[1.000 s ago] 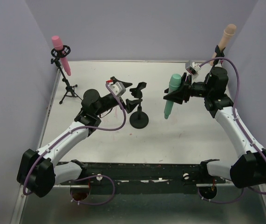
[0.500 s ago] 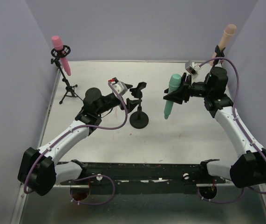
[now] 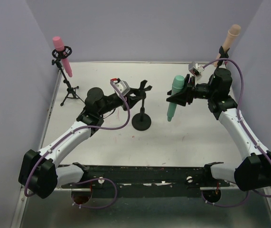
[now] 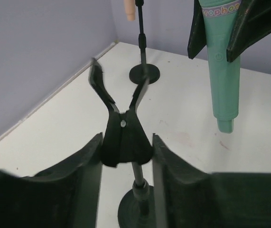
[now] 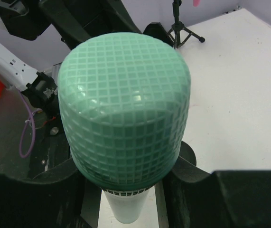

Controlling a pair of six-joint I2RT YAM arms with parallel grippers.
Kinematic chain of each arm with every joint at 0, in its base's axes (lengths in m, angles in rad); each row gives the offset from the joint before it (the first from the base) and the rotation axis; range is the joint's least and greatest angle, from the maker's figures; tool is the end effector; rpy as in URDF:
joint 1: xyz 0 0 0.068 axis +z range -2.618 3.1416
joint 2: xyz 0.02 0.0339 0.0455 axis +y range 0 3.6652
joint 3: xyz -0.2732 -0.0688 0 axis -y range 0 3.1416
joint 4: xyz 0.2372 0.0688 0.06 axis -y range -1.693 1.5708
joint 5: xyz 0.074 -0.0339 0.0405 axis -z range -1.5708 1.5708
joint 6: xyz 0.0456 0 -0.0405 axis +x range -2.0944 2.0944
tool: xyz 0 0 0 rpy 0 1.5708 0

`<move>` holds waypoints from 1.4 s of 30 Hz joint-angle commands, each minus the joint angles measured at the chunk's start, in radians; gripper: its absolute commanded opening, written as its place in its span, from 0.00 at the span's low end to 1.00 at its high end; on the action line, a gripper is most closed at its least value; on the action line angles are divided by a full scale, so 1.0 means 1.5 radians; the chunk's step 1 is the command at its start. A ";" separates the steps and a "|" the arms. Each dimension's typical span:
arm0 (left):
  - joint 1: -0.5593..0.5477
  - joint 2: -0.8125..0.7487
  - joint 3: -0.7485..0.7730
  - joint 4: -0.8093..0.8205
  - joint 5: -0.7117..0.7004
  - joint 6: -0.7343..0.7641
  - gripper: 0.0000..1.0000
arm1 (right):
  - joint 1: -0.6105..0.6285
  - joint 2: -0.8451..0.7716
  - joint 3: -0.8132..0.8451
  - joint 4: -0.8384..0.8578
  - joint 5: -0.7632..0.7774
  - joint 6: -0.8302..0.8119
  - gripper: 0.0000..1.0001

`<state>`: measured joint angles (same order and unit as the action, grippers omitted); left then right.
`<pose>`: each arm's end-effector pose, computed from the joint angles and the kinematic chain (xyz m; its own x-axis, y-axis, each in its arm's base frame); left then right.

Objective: Attach the microphones to the stand

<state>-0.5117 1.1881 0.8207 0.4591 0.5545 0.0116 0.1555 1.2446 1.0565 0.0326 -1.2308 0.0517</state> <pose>0.2264 -0.1547 0.3481 0.0900 -0.0392 -0.9952 0.8725 0.4850 0.0598 0.2550 0.0835 0.3731 -0.2030 -0.0144 -0.9791 -0.9626 0.1862 0.1969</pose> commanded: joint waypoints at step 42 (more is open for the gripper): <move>0.053 0.012 0.076 -0.117 0.172 -0.004 0.08 | 0.346 0.330 0.600 -0.529 0.435 -0.413 0.23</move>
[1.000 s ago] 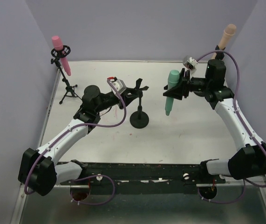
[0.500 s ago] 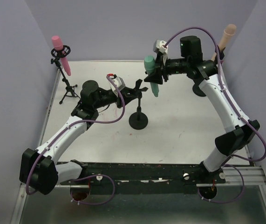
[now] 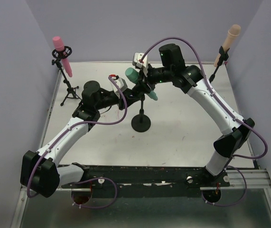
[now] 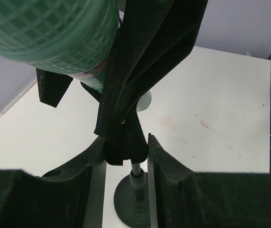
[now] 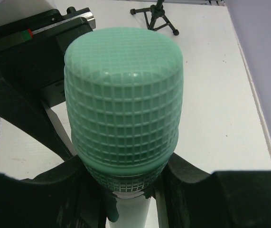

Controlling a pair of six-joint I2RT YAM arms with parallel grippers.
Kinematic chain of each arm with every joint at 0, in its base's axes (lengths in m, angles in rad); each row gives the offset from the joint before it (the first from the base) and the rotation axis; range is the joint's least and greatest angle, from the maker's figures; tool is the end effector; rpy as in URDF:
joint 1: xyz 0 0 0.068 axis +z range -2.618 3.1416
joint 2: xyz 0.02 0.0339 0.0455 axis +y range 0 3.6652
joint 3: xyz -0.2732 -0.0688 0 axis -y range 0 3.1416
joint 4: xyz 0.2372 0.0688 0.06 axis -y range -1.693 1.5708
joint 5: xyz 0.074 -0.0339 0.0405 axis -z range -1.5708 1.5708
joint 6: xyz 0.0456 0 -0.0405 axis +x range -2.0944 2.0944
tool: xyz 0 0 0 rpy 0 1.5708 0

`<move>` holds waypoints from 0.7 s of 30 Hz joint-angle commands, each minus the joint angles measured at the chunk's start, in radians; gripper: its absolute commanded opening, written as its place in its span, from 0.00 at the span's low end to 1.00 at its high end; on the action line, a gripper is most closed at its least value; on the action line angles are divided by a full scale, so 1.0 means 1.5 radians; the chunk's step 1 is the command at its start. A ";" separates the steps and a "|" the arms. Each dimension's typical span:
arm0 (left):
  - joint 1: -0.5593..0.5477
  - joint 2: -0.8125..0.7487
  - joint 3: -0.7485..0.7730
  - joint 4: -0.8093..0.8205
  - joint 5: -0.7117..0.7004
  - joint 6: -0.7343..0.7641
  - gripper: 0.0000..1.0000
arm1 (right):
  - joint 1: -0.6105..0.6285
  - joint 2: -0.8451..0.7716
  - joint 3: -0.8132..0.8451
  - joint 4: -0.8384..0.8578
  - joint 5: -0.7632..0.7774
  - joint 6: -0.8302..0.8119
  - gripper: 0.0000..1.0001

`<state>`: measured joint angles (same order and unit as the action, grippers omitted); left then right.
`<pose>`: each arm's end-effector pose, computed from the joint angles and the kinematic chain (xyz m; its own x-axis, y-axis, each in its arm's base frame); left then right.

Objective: Attach the microphones to the stand

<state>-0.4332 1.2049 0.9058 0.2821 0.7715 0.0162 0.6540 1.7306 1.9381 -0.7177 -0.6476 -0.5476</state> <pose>0.2347 -0.1436 0.3542 -0.0003 0.0129 -0.9999 0.9338 0.3579 0.0043 0.2845 0.2527 0.4369 0.1392 -0.4165 -0.8984 -0.9728 0.1123 -0.2028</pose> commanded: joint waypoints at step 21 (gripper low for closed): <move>0.000 -0.027 0.005 0.021 0.004 -0.044 0.77 | 0.014 -0.020 -0.022 -0.019 0.041 0.025 0.51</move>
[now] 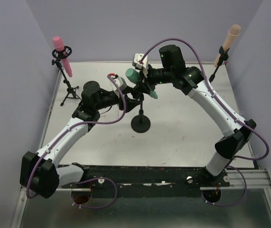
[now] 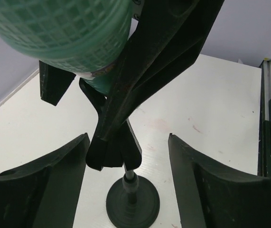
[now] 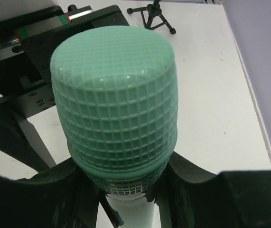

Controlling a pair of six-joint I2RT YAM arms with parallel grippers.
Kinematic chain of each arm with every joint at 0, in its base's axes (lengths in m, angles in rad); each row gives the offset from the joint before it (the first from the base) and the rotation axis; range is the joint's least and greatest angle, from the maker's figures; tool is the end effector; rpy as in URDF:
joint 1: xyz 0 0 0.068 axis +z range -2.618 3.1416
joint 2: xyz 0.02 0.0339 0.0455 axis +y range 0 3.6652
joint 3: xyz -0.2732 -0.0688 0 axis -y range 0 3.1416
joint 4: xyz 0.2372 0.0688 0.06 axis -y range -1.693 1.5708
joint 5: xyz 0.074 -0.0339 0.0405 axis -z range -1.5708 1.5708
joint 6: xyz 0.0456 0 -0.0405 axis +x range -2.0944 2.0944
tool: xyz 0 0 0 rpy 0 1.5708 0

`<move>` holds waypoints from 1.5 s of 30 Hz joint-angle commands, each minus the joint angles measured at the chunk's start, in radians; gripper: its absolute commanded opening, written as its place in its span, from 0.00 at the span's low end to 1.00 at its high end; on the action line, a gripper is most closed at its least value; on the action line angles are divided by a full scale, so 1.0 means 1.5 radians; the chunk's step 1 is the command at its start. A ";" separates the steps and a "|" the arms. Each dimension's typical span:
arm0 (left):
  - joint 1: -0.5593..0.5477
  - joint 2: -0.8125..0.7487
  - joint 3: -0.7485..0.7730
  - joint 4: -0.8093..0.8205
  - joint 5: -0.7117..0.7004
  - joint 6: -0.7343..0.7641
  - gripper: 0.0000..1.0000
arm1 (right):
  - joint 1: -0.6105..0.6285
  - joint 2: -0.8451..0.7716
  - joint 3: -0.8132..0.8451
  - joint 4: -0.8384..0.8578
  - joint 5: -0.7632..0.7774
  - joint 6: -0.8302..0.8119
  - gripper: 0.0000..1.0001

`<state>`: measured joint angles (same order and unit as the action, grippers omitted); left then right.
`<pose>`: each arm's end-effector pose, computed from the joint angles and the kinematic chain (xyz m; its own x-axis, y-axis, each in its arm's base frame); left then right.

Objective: Attach the microphones to the stand

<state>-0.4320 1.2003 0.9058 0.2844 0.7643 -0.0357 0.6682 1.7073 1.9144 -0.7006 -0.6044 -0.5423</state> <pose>0.2342 -0.1427 0.3556 -0.0424 -0.0088 -0.9991 0.9297 0.3657 -0.0427 0.2784 0.2528 0.4388 0.1474 -0.4247 -0.8933 -0.9650 0.1361 -0.2240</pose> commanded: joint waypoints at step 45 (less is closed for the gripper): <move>-0.084 0.137 -0.281 0.627 -0.271 -0.042 0.99 | -0.340 -0.446 -0.602 0.291 -0.291 0.236 1.00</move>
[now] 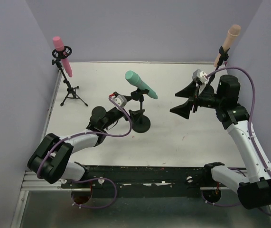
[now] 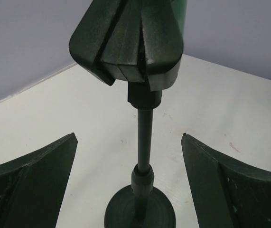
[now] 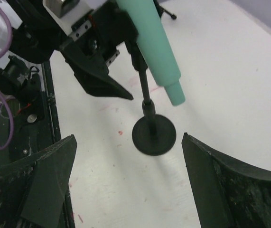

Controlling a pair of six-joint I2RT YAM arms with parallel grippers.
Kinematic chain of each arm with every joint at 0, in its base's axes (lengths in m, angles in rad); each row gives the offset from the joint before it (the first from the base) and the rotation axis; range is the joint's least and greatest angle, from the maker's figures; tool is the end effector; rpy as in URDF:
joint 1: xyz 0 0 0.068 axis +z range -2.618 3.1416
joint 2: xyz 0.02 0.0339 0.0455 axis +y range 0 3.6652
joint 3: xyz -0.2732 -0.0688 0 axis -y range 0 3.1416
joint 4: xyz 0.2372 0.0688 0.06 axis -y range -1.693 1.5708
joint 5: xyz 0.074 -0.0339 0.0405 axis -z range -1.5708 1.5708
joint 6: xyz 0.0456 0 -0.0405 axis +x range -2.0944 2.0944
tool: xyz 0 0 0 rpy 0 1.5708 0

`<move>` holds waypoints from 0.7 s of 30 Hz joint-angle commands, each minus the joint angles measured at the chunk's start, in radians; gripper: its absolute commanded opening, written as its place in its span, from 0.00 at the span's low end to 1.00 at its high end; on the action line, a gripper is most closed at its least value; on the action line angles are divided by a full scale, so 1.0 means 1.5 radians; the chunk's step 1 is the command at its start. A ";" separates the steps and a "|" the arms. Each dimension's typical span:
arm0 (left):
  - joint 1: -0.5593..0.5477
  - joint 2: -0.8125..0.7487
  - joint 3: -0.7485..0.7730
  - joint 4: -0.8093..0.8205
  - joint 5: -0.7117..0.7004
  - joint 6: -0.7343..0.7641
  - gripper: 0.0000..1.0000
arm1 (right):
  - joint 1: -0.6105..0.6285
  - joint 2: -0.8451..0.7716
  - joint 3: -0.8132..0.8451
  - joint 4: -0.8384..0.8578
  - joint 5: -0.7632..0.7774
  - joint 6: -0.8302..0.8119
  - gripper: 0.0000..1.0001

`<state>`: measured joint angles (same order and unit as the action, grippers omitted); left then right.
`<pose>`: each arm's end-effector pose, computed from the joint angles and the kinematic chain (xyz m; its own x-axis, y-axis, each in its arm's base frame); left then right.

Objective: Attach the microphones to the stand

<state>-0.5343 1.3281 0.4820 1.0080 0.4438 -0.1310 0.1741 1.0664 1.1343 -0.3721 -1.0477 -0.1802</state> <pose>0.2226 -0.1544 0.2594 0.0298 -0.1547 -0.9875 0.8357 0.5459 -0.0603 0.2028 0.0758 0.3996 -0.1288 -0.1136 -0.9851 -0.9388 0.3339 0.0843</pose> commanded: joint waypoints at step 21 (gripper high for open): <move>-0.037 0.142 0.016 0.182 -0.094 0.008 0.74 | -0.061 -0.061 -0.203 0.109 -0.013 -0.003 1.00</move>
<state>-0.5785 1.5276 0.5091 1.2350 0.3107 -0.1032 0.1020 0.9852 0.8417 -0.2405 -1.0351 -0.1970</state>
